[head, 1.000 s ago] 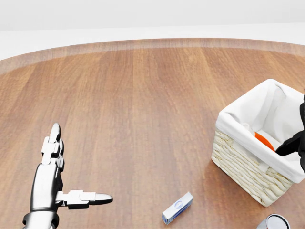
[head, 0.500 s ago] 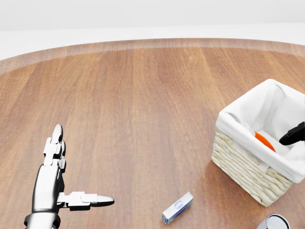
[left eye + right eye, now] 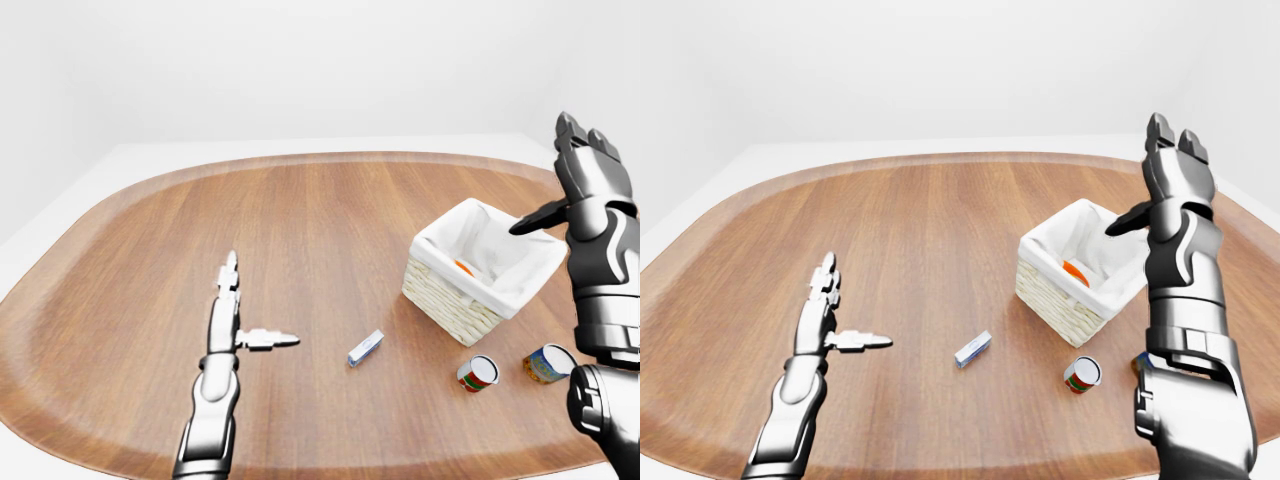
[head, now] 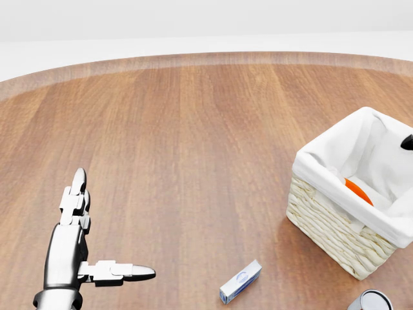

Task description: Pick up the ketchup, and put it in the basket.

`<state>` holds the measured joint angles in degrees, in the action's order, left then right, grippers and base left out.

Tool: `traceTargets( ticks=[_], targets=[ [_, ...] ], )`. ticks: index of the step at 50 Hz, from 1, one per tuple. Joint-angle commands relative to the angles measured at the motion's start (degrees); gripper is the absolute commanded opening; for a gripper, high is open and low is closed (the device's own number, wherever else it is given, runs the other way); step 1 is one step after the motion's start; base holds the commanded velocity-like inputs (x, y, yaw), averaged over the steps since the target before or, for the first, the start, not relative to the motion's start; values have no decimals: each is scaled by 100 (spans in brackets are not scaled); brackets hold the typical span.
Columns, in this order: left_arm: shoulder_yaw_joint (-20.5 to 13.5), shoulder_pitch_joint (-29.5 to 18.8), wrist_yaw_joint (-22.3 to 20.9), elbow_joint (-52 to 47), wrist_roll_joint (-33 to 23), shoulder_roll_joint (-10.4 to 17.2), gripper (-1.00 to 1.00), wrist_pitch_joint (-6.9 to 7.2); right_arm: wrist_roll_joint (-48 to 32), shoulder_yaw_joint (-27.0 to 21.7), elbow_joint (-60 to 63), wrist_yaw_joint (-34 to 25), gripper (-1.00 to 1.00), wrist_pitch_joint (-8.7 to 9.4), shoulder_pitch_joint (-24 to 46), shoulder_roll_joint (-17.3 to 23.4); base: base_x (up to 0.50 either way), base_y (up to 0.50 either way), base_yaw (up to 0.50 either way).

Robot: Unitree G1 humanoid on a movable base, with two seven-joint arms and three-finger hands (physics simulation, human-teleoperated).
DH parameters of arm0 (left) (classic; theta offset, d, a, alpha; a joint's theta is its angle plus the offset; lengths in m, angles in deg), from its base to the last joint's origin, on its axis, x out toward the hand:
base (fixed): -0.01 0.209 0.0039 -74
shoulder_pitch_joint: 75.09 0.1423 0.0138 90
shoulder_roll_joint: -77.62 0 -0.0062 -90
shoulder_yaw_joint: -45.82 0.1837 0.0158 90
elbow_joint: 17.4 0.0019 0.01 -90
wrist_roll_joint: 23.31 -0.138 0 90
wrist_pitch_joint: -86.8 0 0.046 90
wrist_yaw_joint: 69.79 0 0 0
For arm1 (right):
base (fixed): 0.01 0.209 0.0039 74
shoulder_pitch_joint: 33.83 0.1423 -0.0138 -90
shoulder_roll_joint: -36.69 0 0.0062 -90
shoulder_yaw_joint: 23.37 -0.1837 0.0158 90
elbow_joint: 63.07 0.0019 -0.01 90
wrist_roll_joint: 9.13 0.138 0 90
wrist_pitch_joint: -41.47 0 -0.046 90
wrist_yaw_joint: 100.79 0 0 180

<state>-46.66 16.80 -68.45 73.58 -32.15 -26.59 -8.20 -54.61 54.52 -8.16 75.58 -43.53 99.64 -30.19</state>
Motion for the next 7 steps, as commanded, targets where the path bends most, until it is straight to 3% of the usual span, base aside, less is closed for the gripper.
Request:
traceTargets(
  ticks=[1,7],
  targets=[
    [7,23,-17,-31,5,-4,100,0,-318,-434,2597,-1298,100,0,-514,63,0,0,0],
    [21,49,-28,-69,-1,-10,100,0,-647,-584,4083,-2169,100,0,-740,-94,0,0,0]
  ],
)
